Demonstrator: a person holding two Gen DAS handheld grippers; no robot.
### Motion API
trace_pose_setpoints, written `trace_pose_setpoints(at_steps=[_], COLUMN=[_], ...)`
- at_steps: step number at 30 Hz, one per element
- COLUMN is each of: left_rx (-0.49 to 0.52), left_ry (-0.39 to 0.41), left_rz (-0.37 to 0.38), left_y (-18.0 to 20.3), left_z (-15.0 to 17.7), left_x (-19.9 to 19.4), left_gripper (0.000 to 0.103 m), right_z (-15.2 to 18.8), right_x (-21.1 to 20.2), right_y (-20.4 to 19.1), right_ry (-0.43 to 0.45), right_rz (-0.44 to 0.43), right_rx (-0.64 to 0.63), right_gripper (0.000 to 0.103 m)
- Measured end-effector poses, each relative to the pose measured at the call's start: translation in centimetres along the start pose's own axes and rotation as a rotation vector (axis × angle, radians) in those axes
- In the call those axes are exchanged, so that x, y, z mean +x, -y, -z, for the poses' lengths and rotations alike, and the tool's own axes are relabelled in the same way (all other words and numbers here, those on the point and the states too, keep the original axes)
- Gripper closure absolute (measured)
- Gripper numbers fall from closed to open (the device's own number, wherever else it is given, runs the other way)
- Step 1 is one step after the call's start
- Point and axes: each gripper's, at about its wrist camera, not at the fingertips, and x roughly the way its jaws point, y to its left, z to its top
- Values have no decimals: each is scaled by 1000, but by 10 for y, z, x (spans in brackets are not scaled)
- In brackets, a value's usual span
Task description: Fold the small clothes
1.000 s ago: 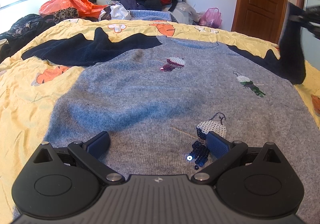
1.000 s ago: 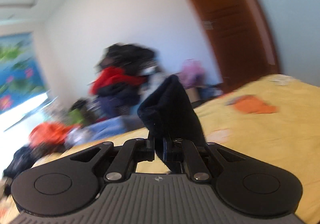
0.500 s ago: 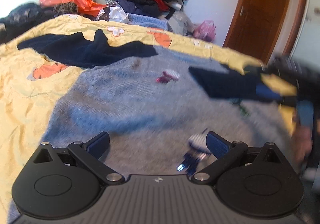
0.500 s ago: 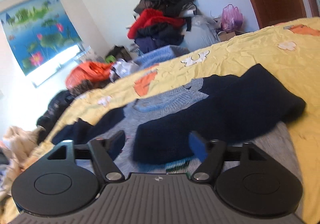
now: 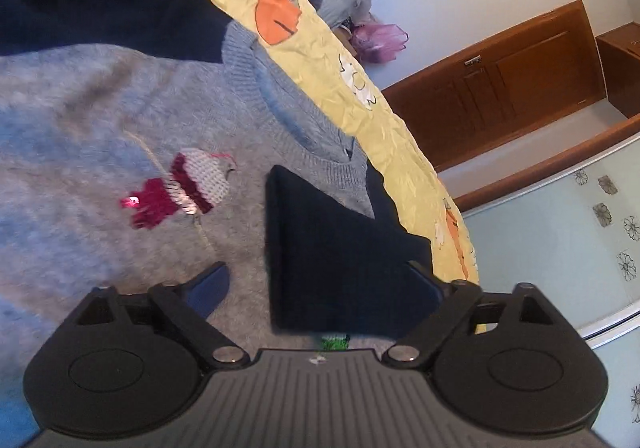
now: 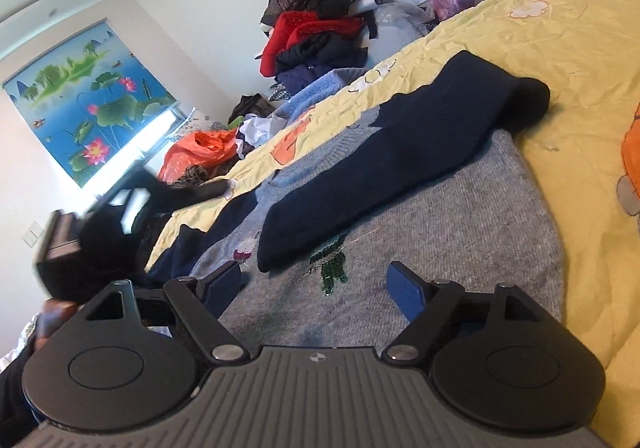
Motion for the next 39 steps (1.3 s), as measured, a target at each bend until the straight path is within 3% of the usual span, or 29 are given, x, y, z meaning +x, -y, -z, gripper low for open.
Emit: trace_pose_setpoints(at_steps=[1,3,5,6,8,12,15,19,24,26,28,30,31,32,34,36,39], left_rx=[19,60,100,122,179,318,380,366,281,277,299,379,436,493,577,592,569], left_ry=[-2,-27,-52,-73,-75,-16,71,144,45,108,208,324,360,373,359,332,228], left_rz=[-3,-8,-57,-92,-138,-147,-150,-255,-344,-349,-410,-383,-363,-352,-363,-385,-391], left_y=[6,16,23,26,33,53,56,27,-20,-18,-5,11,20,29,41,44,38], left_z=[0,-2,-1,-2,-1,-5,-17,-43,-53,-46,-37,-27,-22,-18,-18,-21,-24], left_x=[5,14,27,35,41,25,-7,-32,-22,-31,-47,-64,-67,-65,-46,-21,15], left_gripper=[17,44,84,93,95,95,95,95,93,91,90,87,76,51,14,14,14], right_z=[1,0,1,1,0,1,1,1,0,0,-1,-9,-16,-27,-54,-81,-104], right_x=[-1,-2,-2,-2,-2,-2,-2,-2,-1,0,0,-2,-4,-5,4,30,84], right_y=[1,3,4,3,3,2,2,1,-2,-3,-5,-15,-18,-23,-32,-37,-34], right_ry=[2,7,9,9,9,9,8,7,3,0,-12,-26,-8,26,73,69,-7], right_rz=[-7,-18,-24,-27,-30,-30,-30,-30,-25,-20,7,50,51,57,93,149,266], right_rx=[5,13,13,13,12,11,8,5,-7,-12,-20,-55,-86,-120,-177,-230,-295], right_gripper=[21,20,19,19,18,18,18,16,15,15,16,15,15,15,14,11,13])
